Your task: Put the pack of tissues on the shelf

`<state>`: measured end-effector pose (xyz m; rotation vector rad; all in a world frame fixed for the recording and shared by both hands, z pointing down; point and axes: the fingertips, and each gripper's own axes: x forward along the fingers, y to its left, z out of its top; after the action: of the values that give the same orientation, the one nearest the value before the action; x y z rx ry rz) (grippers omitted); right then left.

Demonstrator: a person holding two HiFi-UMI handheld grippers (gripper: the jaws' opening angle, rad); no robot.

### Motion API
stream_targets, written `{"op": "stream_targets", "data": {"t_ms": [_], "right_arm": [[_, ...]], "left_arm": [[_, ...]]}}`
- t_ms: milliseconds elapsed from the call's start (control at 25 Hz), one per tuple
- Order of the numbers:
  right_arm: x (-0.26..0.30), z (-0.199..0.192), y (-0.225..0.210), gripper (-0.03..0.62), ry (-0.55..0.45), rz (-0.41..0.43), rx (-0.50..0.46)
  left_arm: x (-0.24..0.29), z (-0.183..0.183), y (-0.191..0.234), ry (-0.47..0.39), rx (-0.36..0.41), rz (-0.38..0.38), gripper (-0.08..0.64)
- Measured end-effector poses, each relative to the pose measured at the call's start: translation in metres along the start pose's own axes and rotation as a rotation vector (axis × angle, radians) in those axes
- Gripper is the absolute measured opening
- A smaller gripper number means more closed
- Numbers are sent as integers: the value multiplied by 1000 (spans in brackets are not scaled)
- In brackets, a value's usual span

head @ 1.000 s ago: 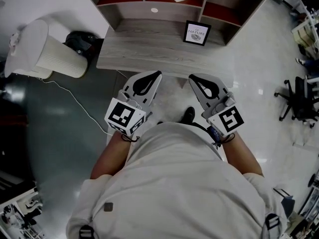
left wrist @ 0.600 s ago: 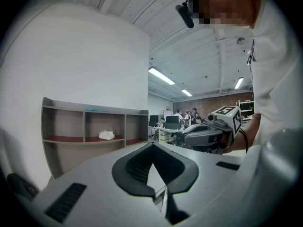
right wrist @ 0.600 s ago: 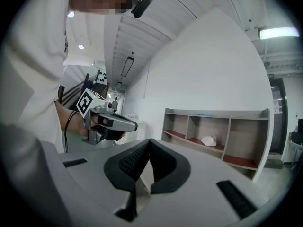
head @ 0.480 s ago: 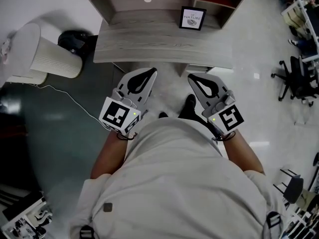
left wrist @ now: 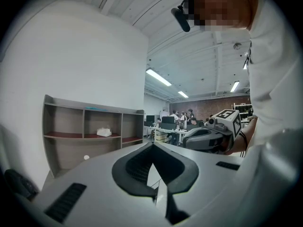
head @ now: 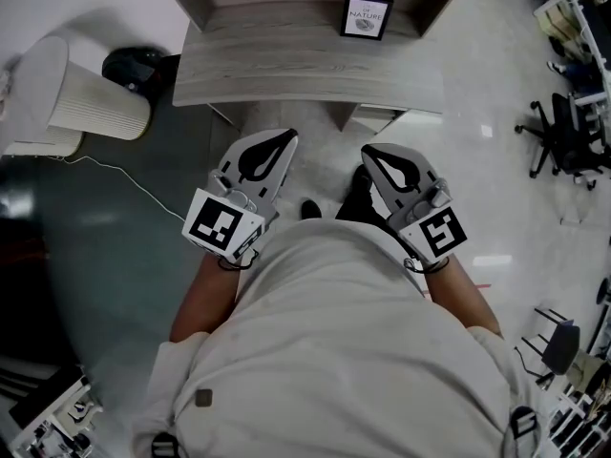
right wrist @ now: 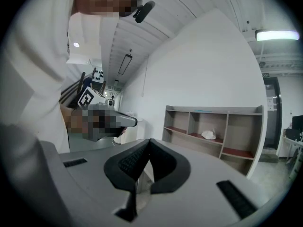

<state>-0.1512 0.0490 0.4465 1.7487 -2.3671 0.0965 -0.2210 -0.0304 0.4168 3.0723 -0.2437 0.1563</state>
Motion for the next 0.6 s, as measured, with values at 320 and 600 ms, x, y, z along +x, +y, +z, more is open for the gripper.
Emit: {"op": "stream_targets", "data": {"t_ms": [320, 600], "right_arm": [[-3, -1, 9, 18, -1, -2, 4], [1, 1, 10, 18, -1, 2, -2]], "left_arm": [[-7, -5, -3, 0, -9, 1, 13], [-12, -7, 3, -2, -19, 17, 14]]}}
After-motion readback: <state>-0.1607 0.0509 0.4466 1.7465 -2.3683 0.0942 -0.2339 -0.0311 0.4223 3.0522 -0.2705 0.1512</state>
